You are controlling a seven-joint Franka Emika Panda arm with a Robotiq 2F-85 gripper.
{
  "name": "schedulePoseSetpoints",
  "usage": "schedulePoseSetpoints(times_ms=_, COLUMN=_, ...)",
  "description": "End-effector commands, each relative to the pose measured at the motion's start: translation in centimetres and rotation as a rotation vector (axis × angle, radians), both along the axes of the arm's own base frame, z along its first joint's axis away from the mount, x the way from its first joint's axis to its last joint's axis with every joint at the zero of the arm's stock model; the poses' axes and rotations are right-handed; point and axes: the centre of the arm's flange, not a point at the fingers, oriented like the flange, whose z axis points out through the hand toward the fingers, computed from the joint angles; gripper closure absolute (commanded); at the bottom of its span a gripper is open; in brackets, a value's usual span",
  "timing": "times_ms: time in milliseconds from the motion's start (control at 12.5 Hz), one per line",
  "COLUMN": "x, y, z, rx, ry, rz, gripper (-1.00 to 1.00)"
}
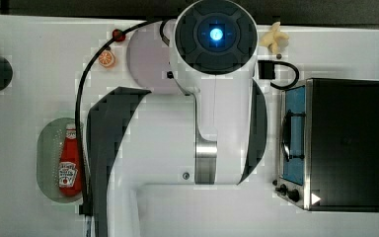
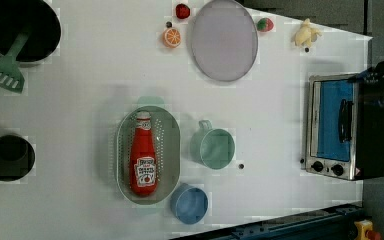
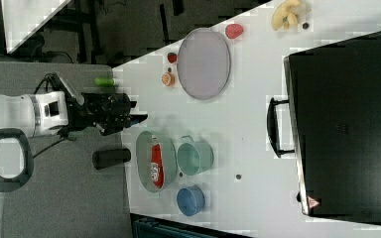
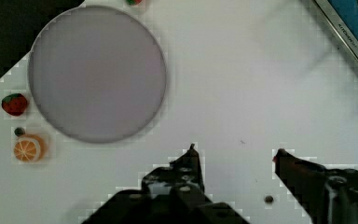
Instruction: Pick ketchup from strainer and place it on the table
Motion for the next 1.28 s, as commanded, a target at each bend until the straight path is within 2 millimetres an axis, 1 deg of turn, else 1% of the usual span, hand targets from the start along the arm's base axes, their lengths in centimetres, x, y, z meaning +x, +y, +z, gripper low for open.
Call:
schedulePoseSetpoints(times_ms=80, x=-8.0, y=-2.7, z=6.5, rx=0.039, ry=-0.01, rz=-0.054, gripper=-0.59)
schedulePoseSetpoints(times_ms=160, x=-8.0, y=-2.2, z=6.5, rx=0.039, ry=-0.009, rz=-0.044, gripper=-0.81)
schedulePoseSetpoints(times_ms=240, x=-7.9, y=-1.0, z=6.4, rx=0.037, ry=-0.006, rz=-0.023, gripper=-1.0)
schedulePoseSetpoints(times_ms=400, x=-7.7, y=2.9, z=5.9, rx=0.029, ry=0.002, rz=0.052, gripper=-1.0)
schedulePoseSetpoints(times_ms=480, x=-7.7, y=5.4, z=5.7, rx=0.022, ry=0.005, rz=0.098, gripper=-1.0)
schedulePoseSetpoints(times_ms=640, x=-8.0, y=10.9, z=4.7, rx=0.009, ry=0.02, rz=0.203, gripper=-1.0)
schedulePoseSetpoints(times_ms=960, x=-8.8, y=22.6, z=2.2, rx=0.008, ry=-0.039, rz=0.423, gripper=-1.0)
schedulePoseSetpoints(times_ms=1120, x=-10.1, y=27.9, z=0.0, rx=0.02, ry=-0.044, rz=0.527, gripper=-1.0)
schedulePoseSetpoints(times_ms=1280, x=-11.6, y=32.4, z=-2.6, rx=0.038, ry=-0.02, rz=0.615, gripper=-1.0)
